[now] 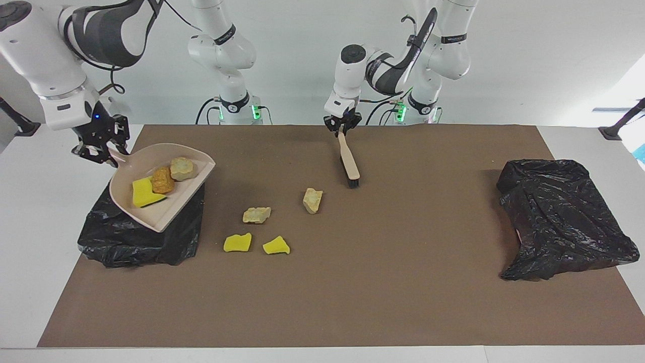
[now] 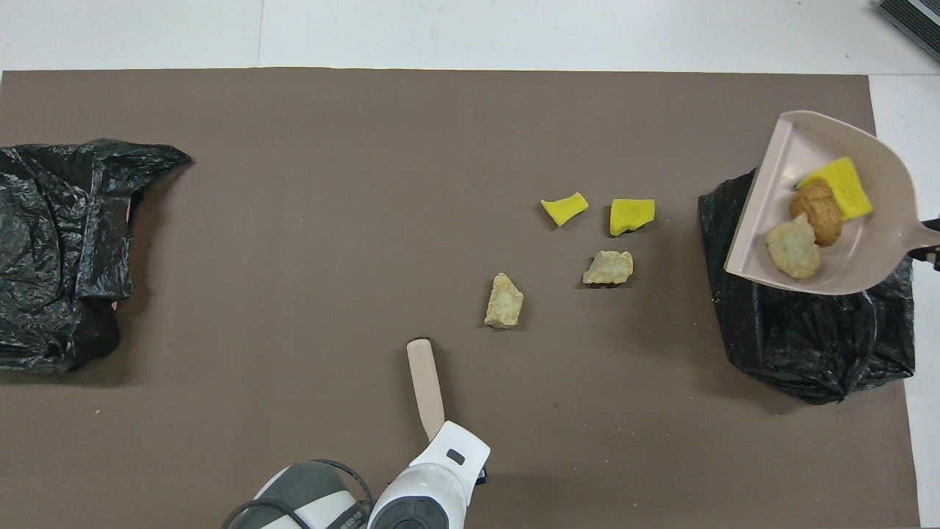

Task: Sweep and dump trash in bin
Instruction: 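Carry the dustpan with the right gripper over the nearby black bag, then tip the dustpan into the bag while the left gripper withdraws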

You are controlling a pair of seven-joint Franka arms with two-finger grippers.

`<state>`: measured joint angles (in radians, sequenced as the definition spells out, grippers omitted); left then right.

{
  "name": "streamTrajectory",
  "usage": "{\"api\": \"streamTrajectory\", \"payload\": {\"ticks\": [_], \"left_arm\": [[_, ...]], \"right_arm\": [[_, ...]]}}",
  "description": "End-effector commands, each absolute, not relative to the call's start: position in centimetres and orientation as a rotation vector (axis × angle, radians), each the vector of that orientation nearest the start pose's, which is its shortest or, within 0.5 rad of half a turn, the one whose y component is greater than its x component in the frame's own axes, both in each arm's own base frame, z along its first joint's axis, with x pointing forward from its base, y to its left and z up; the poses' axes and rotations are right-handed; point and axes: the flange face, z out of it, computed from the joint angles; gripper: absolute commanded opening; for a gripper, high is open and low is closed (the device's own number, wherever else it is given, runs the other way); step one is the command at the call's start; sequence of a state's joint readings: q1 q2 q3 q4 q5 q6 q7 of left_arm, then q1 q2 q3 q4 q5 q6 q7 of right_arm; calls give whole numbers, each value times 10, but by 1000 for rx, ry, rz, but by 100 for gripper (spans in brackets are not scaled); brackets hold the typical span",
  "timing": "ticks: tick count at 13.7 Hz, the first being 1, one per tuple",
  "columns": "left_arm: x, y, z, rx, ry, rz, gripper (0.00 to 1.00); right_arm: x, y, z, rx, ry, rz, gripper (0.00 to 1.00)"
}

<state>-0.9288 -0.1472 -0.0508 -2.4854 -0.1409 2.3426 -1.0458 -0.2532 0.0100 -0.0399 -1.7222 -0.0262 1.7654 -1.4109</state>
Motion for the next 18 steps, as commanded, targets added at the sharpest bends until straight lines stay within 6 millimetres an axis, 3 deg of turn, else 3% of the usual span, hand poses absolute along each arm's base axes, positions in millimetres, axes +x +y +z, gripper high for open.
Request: {"api": "streamTrajectory", "payload": {"ticks": [1, 2, 6, 8, 11, 14, 16, 18], "left_arm": [[293, -370, 359, -3151, -402, 149, 100], [305, -366, 367, -3149, -421, 152, 100], [386, -312, 395, -3147, -534, 23, 100], [427, -283, 408, -3159, -477, -26, 100], [486, -219, 450, -3180, -392, -69, 100], [521, -171, 488, -3187, -256, -77, 100], [538, -135, 517, -3190, -225, -49, 100], [548, -117, 536, -3193, -124, -20, 100]], "right_arm": [[501, -177, 552, -2766, -1736, 97, 0], [497, -181, 553, -2800, -1759, 161, 0], [491, -189, 543, -2843, -1798, 351, 0], [492, -189, 541, -2889, -1819, 477, 0], [491, -196, 529, -2910, -1837, 610, 0], [501, -193, 509, -2959, -1816, 757, 0], [515, -175, 495, -2940, -1898, 875, 0], [525, -157, 486, -2887, -2008, 964, 0]]}}
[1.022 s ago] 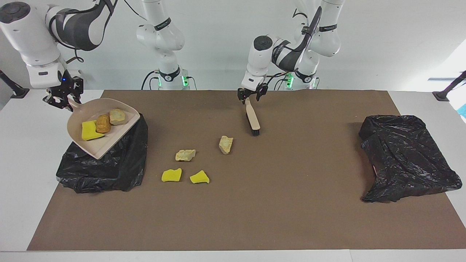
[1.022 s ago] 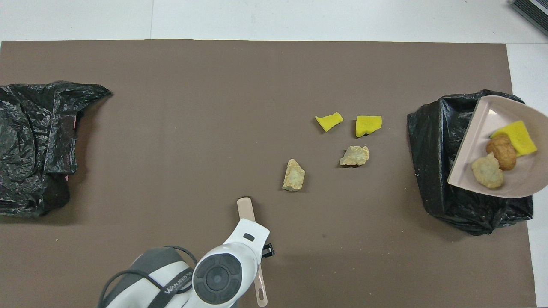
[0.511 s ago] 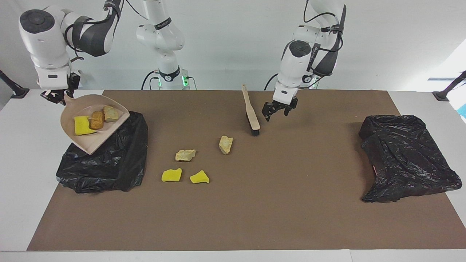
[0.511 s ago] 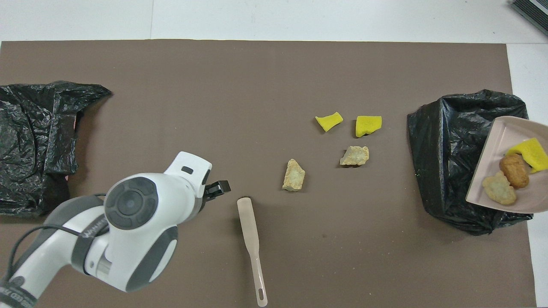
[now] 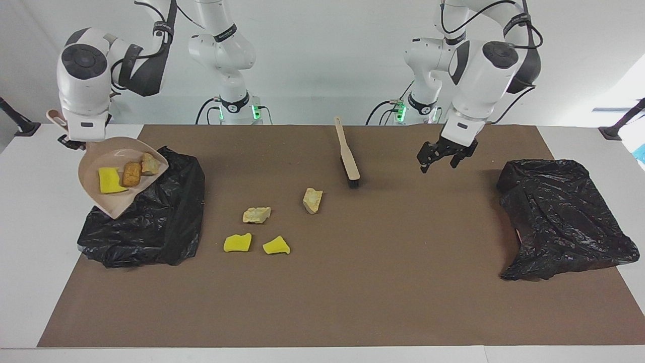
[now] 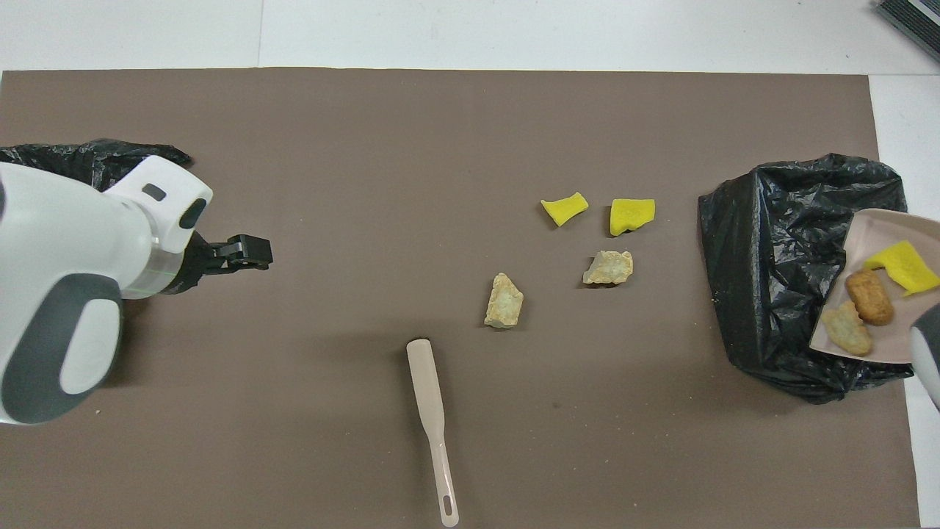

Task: Sweep and dump trash in bin
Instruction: 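Tip the dustpan into the bag while the left gripper withdraws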

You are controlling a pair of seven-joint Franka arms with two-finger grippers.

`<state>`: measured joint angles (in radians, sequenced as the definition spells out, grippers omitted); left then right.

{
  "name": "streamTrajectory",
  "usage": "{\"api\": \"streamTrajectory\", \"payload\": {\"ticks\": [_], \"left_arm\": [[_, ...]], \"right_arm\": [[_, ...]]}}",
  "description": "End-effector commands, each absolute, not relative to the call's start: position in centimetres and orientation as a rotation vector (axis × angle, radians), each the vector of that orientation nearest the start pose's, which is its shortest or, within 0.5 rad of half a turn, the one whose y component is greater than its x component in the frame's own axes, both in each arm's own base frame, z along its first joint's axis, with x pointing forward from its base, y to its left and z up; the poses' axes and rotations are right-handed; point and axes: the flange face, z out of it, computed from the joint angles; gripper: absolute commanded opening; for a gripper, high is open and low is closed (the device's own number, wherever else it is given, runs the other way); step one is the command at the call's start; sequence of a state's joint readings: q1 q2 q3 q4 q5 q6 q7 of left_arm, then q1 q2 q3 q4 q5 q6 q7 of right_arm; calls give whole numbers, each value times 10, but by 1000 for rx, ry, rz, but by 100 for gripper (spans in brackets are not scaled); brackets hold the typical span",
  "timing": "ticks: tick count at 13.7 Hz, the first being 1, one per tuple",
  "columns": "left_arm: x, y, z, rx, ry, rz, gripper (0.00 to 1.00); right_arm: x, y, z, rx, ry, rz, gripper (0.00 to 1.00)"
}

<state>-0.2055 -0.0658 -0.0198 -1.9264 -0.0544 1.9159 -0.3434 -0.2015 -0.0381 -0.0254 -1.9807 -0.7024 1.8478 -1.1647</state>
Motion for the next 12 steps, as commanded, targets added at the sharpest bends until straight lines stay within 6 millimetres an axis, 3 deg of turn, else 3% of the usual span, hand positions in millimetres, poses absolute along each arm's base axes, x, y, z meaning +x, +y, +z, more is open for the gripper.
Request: {"api": "streamTrajectory", "payload": {"ticks": [1, 6, 10, 11, 12], "left_arm": [[550, -99, 543, -3192, -102, -8, 100], [553, -33, 579, -3206, 12, 17, 100], [564, -15, 599, -3200, -7, 36, 100], [567, -15, 608, -3193, 25, 35, 100], [566, -18, 609, -3193, 125, 33, 100]], "right_arm": [[528, -148, 486, -2860, -2067, 1025, 0], [538, -108, 499, -2698, -2335, 1347, 0], [539, -105, 508, -2660, -2395, 1499, 0], [539, -96, 511, -2636, -2422, 1549, 0], [541, -70, 515, -2597, -2477, 1594, 0]]}}
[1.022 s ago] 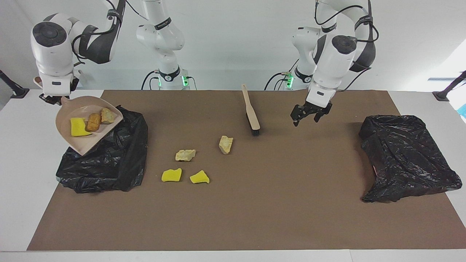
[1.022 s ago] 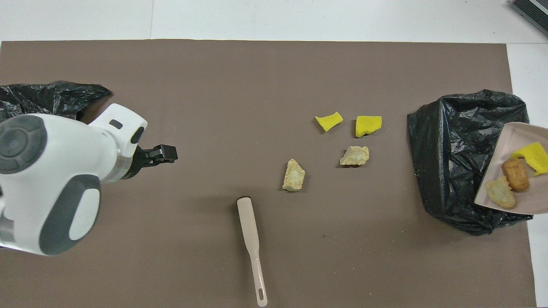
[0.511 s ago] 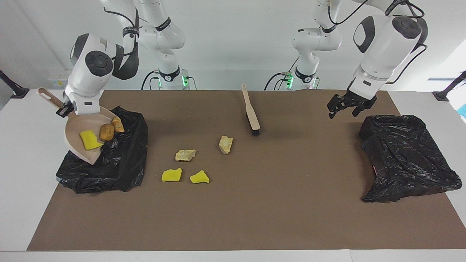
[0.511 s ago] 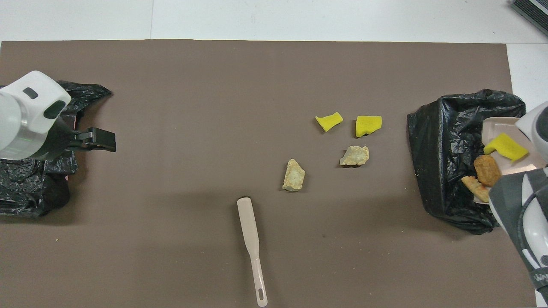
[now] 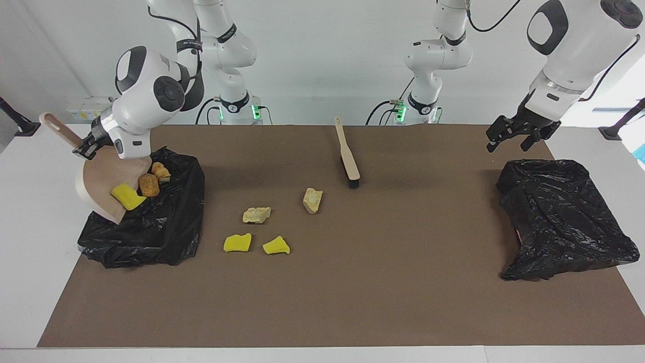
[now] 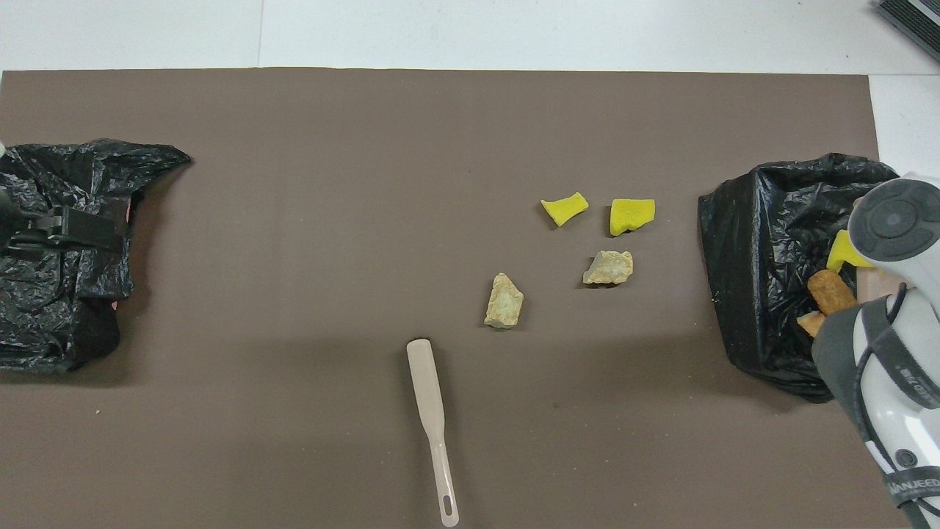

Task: Sweep and dump trash in bin
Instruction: 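Tip the dustpan into the bag while the left gripper withdraws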

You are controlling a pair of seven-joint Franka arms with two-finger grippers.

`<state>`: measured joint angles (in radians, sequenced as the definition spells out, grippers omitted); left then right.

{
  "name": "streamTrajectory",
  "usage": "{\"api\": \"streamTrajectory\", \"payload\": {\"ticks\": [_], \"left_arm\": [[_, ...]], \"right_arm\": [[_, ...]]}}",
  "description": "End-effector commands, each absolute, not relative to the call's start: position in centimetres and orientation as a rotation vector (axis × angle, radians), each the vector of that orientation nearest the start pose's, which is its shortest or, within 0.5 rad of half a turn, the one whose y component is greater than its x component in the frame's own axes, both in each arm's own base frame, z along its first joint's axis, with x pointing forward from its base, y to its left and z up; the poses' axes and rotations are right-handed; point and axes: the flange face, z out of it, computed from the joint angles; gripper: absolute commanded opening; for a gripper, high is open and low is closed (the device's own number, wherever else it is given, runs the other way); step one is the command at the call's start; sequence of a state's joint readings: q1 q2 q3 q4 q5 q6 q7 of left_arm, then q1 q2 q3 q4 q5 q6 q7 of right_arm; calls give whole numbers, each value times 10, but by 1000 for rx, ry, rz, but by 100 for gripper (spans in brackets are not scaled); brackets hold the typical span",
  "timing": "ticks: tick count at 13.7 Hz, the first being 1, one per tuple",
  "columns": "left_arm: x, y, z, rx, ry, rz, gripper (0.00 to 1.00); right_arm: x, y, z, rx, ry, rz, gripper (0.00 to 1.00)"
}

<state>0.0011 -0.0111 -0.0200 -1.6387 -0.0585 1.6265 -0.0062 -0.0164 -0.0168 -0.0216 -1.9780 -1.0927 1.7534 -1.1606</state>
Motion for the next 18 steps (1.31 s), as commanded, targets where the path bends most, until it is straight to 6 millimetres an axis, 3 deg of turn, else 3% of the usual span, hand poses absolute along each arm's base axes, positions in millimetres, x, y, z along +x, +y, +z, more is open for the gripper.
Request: {"api": "streamTrajectory", "payload": {"ticks": [1, 3, 7, 11, 15, 18], "left_arm": [[563, -15, 606, -3192, 179, 38, 100], [564, -10, 607, -3193, 157, 33, 100], [564, -13, 608, -3192, 174, 21, 100], [565, -10, 609, -3192, 164, 18, 100], [565, -11, 608, -3192, 167, 21, 100], [565, -10, 608, -3193, 164, 21, 100]], "right_arm": [[538, -56, 518, 1533, 1478, -981, 0], [535, -35, 530, 1494, 1459, -1014, 0], [536, -35, 575, 1523, 1462, -966, 0], [528, -33, 608, 1820, 1424, -788, 0], [527, -11, 591, 2185, 1243, -544, 0], [541, 20, 574, 2446, 1053, -333, 0]]}}
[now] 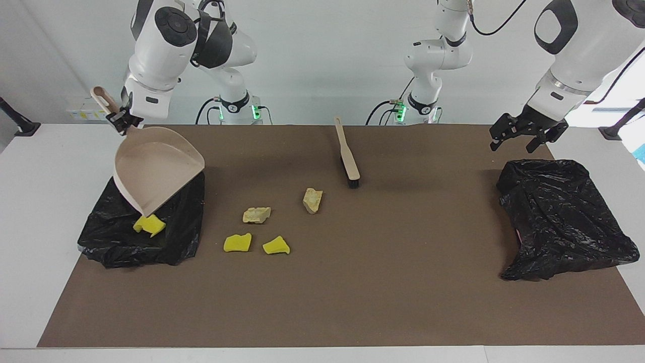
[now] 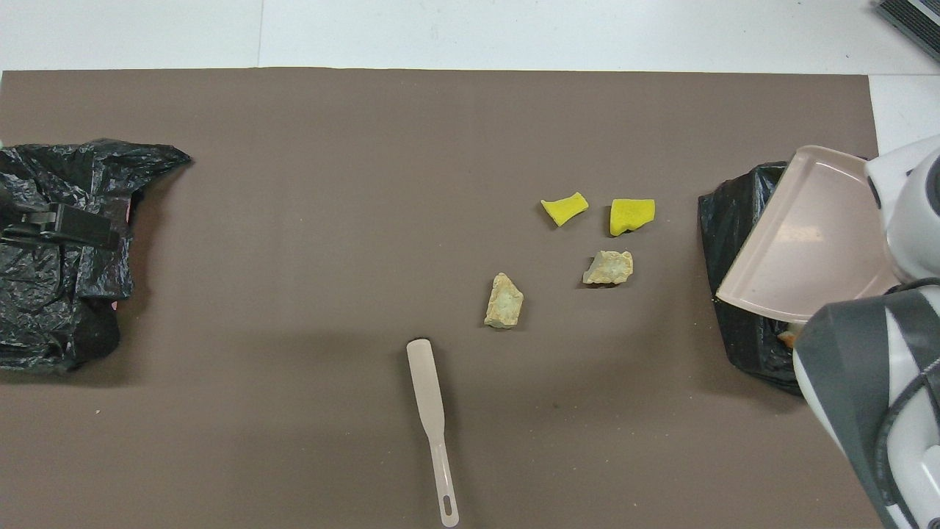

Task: Sweep and dump trash in bin
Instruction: 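Tip the dustpan into the bag while the left gripper withdraws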

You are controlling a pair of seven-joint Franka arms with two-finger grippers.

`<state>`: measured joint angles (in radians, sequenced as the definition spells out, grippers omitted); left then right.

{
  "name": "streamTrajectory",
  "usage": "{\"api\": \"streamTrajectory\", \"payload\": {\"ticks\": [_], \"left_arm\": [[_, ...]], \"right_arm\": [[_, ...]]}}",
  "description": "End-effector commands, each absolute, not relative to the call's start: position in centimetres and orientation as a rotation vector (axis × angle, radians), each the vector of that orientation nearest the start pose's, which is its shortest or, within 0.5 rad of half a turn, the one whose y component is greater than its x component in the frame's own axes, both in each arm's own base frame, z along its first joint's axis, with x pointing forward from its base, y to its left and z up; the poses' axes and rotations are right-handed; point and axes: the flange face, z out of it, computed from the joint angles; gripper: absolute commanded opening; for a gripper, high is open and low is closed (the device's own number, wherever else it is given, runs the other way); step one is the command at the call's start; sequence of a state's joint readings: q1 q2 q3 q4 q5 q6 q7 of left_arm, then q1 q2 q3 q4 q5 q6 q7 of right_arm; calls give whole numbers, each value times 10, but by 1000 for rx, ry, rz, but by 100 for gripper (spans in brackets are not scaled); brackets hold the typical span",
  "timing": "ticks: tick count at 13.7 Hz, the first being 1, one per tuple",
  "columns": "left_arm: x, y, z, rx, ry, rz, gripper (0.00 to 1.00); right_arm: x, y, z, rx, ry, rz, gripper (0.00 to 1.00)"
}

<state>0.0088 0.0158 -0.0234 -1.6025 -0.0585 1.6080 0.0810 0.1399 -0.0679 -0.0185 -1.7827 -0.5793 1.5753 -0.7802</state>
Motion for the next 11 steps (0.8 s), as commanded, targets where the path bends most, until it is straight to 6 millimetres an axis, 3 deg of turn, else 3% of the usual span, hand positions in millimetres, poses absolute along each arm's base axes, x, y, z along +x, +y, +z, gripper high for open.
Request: {"api": "streamTrajectory", "payload": {"ticks": [1, 4, 7, 9, 10, 11], "left_arm": [[565, -10, 608, -3191, 164, 21, 100], [565, -10, 608, -3191, 164, 18, 100], [565, -10, 608, -3192, 164, 18, 100], [565, -10, 608, -3193, 164, 21, 100], [565, -10, 608, -3192, 164, 18, 100], [565, -10, 608, -3192, 164, 18, 100]], "right_arm": [[550, 45, 568, -3332, -1255, 369, 0], [573, 92, 545, -3307, -940, 271, 0], [609, 164, 518, -3336, -598, 201, 0], [624, 188, 503, -3273, -392, 166, 0], [633, 210, 498, -3263, -297, 140, 0], [637, 246, 488, -3257, -254, 117, 0]]}}
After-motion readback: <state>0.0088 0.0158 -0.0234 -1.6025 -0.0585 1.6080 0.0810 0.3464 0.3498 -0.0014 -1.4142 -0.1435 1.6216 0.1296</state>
